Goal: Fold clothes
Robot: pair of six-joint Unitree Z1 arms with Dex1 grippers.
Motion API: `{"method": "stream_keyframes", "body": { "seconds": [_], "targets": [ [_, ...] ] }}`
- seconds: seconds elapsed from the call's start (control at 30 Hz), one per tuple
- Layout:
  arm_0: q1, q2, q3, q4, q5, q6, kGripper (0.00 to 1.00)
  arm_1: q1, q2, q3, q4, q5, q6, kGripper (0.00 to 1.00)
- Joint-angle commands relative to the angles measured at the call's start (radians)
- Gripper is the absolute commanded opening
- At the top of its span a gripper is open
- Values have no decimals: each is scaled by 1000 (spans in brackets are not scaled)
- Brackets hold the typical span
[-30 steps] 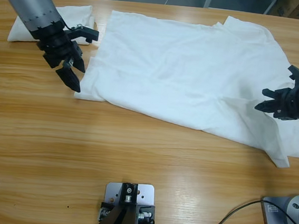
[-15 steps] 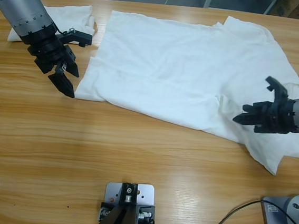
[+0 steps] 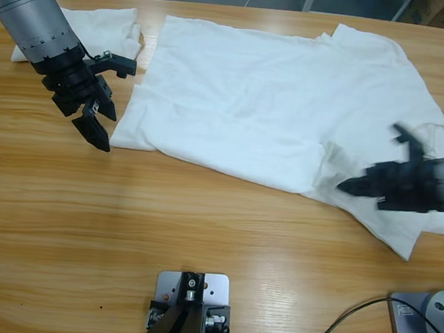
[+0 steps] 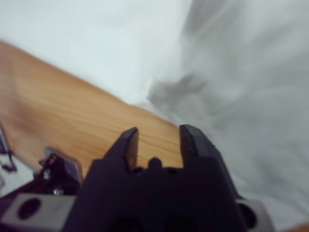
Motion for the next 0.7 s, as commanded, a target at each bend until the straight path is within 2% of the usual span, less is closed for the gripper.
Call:
{"method": "stream_keyframes", "body": {
  "seconds": [0.03, 0.1, 0.2, 0.33, 0.43, 0.7],
  "targets": [
    [-10, 21, 22, -75, 51, -3, 964, -144, -166, -87, 317, -261, 12, 909],
    [-64, 34, 21, -91, 148, -1, 964, -135, -92, -96, 355, -344, 77, 904],
    [-137, 47, 27, -121, 256, -7, 964, -133, 8, -116, 398, -402, 222, 904],
    [-193, 70, 22, -148, 293, -8, 964, -133, 225, -138, 358, -383, 391, 973],
    [-198, 76, 13, -149, 322, 1, 964, -133, 283, -147, 308, -362, 431, 973],
    [-198, 133, -61, -172, 373, 53, 964, -147, 480, -192, 305, -387, 484, 1000]
  ]
}}
